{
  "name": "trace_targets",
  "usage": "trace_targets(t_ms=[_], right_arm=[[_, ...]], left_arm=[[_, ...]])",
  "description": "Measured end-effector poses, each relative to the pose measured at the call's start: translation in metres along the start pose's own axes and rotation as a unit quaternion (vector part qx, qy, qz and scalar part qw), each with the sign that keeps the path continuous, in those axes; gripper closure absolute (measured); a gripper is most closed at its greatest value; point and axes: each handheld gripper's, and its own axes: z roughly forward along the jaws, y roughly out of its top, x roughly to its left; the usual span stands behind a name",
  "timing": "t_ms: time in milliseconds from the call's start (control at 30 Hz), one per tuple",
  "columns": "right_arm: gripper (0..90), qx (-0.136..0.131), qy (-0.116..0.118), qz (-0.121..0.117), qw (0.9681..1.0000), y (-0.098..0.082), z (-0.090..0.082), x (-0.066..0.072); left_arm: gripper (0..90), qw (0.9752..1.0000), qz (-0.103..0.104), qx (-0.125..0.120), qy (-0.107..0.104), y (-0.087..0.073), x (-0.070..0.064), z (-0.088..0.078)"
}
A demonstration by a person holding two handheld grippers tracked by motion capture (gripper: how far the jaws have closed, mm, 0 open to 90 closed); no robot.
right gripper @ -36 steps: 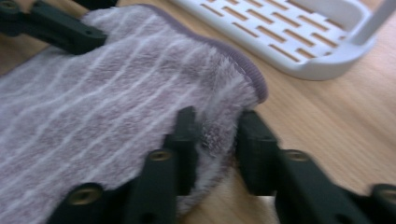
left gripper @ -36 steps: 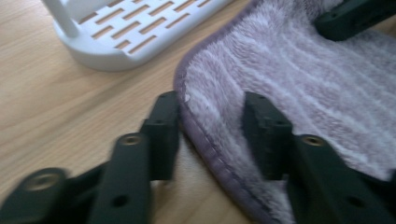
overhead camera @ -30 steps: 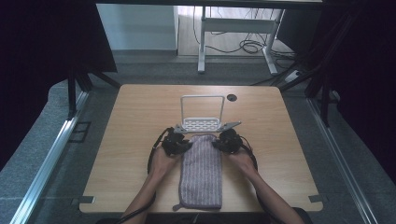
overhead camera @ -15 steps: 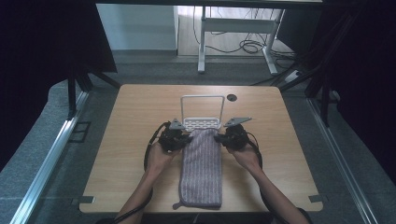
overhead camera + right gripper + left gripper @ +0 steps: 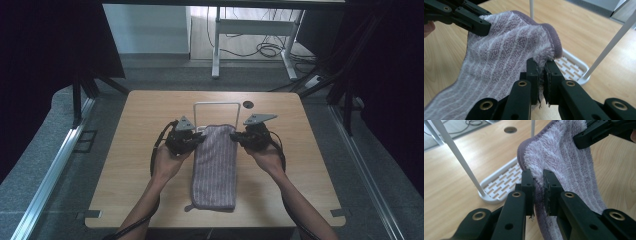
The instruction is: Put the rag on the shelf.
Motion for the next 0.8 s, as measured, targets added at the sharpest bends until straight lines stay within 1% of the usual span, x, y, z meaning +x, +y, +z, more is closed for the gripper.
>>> trace_targets(t_ms=[67, 233, 433, 533, 633, 700, 800], right_arm=[[84.0, -0.006, -0.001, -0.003, 1.0, 0.006, -0.004, 0.0], [84.1, -0.02, -0.006, -0.011, 0.9997, 0.021, -0.015, -0.001], [84.2, -0.036, -0.015, -0.02, 0.999, 0.039, -0.027, -0.005], [84.2, -0.045, -0.023, -0.024, 0.9984, 0.049, -0.033, -0.008], [84.3, -0.054, -0.03, -0.028, 0.9977, 0.06, -0.039, -0.011], [84.3, -0.059, -0.034, -0.029, 0.9973, 0.066, -0.042, -0.013], [84.3, -0.067, -0.042, -0.034, 0.9963, 0.075, -0.046, -0.016]], left_arm=[[80.5, 1.0, 0.004, -0.003, 0.003, 0.005, 0.0, -0.004], [80.5, 0.9997, 0.008, -0.02, 0.007, 0.021, 0.002, -0.015], [80.5, 0.999, 0.023, -0.036, 0.016, 0.04, 0.002, -0.027], [80.5, 0.9982, 0.031, -0.046, 0.023, 0.05, 0.004, -0.032], [80.5, 0.9973, 0.034, -0.057, 0.03, 0.063, 0.007, -0.036], [80.4, 0.997, 0.038, -0.059, 0.034, 0.069, 0.008, -0.038], [80.4, 0.996, 0.046, -0.063, 0.045, 0.081, 0.01, -0.041]])
